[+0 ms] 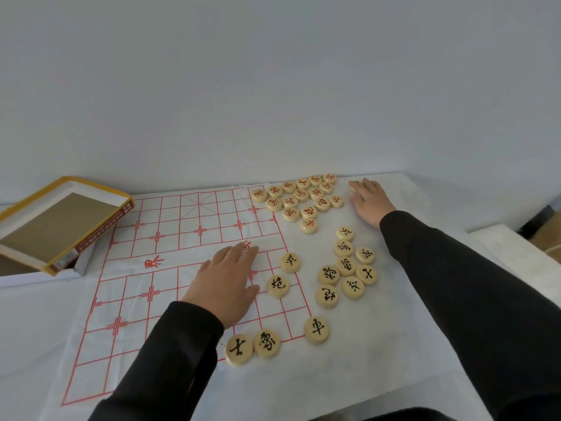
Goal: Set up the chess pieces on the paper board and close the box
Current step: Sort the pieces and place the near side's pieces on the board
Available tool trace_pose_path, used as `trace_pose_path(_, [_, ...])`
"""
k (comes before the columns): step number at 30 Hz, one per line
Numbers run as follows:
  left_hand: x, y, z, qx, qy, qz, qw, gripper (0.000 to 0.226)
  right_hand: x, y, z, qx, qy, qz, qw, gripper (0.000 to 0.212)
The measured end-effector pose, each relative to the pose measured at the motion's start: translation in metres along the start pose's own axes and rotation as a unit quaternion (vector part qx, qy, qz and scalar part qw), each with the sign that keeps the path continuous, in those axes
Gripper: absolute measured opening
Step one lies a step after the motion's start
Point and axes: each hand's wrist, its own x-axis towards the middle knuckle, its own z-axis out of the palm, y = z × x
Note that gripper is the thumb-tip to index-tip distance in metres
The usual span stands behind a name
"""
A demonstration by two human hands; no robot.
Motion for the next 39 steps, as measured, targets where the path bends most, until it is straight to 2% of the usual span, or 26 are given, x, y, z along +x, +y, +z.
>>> trace_pose_path(12, [-0.020,0.012,-0.013,0.005,0.017,0.029,0.999,0.067,-0.094,-0.029,0.002,0.183,-0.028,-0.008,0.983,0.044])
trace_pose_path(17, [-0.029,0.013,-0.014,0.014,0.028,0.030,0.999,0.066,-0.119,-0.031,0.005,0.221,-0.030,-0.016,0.975,0.044])
trace_pose_path(25, [-0.046,0.018,-0.009,0.040,0.013,0.031,0.999,0.065,-0.146,-0.035,0.012,0.186,0.012,-0.026,0.982,0.040])
trace_pose_path(29, [-0.054,0.016,-0.012,0.042,0.011,0.032,0.999,0.064,-0.159,-0.041,0.011,0.107,0.026,-0.021,0.994,0.043])
trace_pose_path(35, [-0.063,0.009,-0.016,0.028,0.025,0.024,0.999,0.063,-0.179,-0.070,0.011,-0.008,-0.036,-0.089,0.995,0.048])
trace_pose_path(39, [-0.071,0.006,-0.017,0.024,0.016,0.011,1.000,0.063,-0.190,-0.077,0.016,-0.087,-0.086,-0.095,0.988,0.052])
